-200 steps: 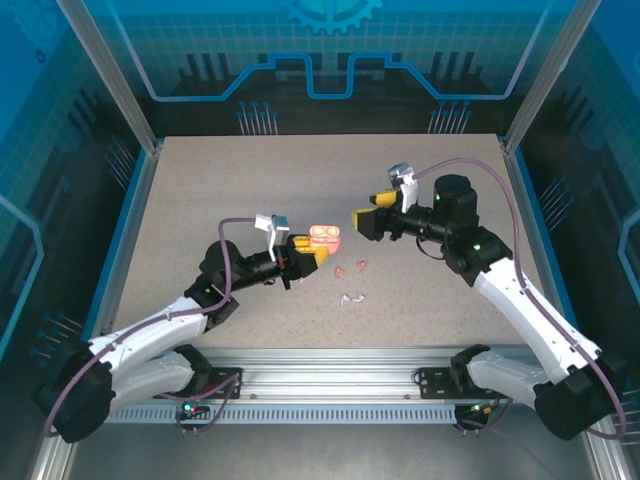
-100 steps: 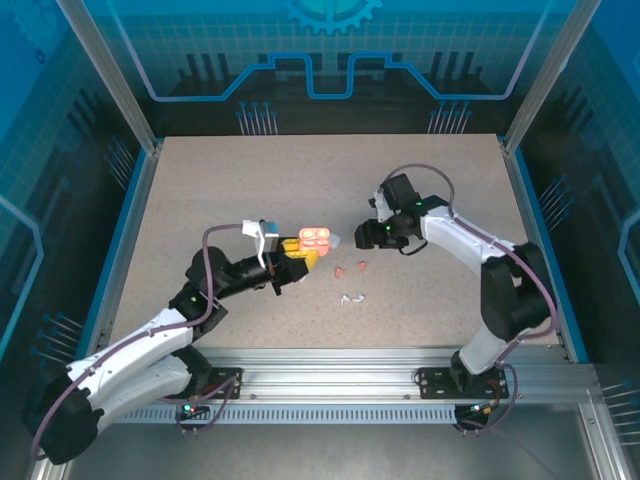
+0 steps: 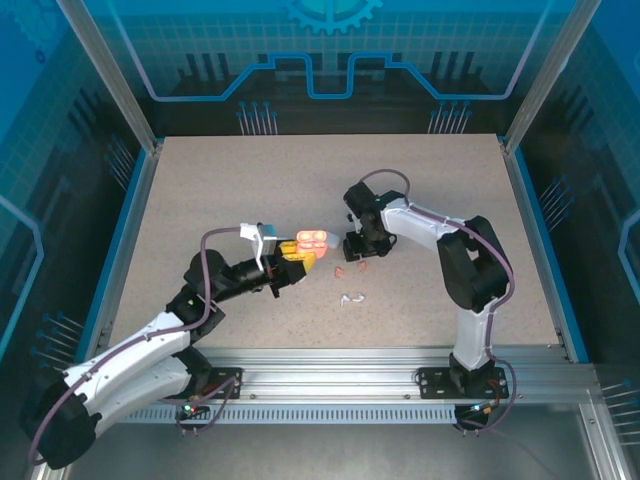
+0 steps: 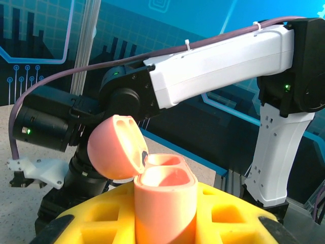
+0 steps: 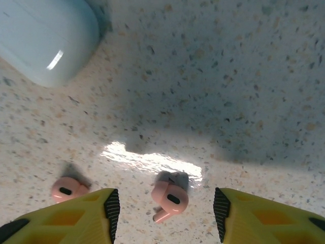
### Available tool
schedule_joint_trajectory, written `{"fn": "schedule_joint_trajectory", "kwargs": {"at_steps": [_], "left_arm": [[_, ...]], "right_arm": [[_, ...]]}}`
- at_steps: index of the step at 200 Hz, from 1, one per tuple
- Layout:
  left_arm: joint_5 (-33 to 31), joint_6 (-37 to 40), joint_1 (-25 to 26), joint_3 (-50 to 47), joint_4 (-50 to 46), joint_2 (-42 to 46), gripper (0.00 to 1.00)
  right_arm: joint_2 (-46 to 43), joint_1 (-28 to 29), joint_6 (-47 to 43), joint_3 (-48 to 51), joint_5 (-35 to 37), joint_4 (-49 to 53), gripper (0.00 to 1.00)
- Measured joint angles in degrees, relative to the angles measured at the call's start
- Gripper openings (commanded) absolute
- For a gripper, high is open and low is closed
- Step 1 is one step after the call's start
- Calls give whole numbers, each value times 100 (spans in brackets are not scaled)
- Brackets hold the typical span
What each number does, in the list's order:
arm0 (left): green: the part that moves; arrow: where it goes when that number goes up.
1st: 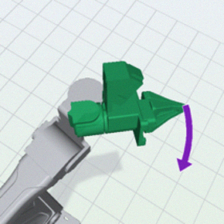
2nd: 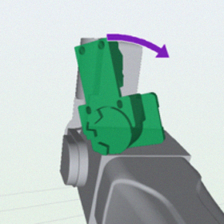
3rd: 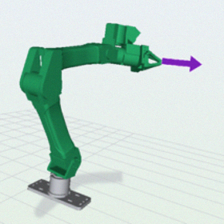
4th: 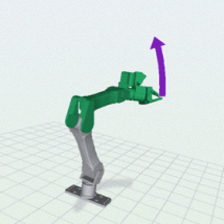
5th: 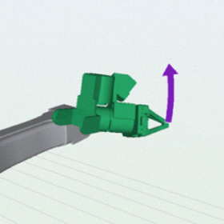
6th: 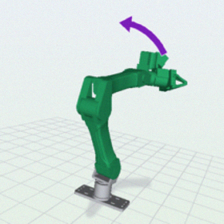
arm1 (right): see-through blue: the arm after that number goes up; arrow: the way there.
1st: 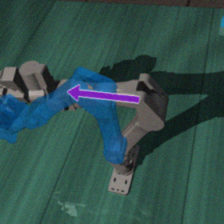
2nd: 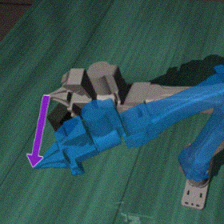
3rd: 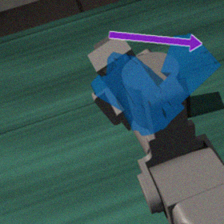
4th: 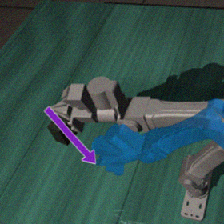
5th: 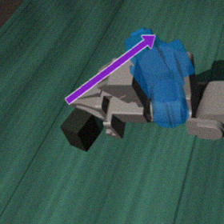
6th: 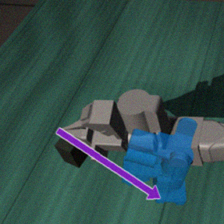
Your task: Insert the wireless bluetooth earbuds into the charging case
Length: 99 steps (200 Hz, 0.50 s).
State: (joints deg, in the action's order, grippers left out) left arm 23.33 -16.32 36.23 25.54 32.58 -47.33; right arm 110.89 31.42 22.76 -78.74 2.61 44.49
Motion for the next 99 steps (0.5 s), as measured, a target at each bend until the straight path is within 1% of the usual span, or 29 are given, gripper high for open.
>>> {"fn": "schedule_joint_trajectory", "kwargs": {"at_steps": [99], "left_arm": [[-22,24,0,-22,-92,48,0]], "right_arm": [[389,153,-9,-192,109,319,46]]}}
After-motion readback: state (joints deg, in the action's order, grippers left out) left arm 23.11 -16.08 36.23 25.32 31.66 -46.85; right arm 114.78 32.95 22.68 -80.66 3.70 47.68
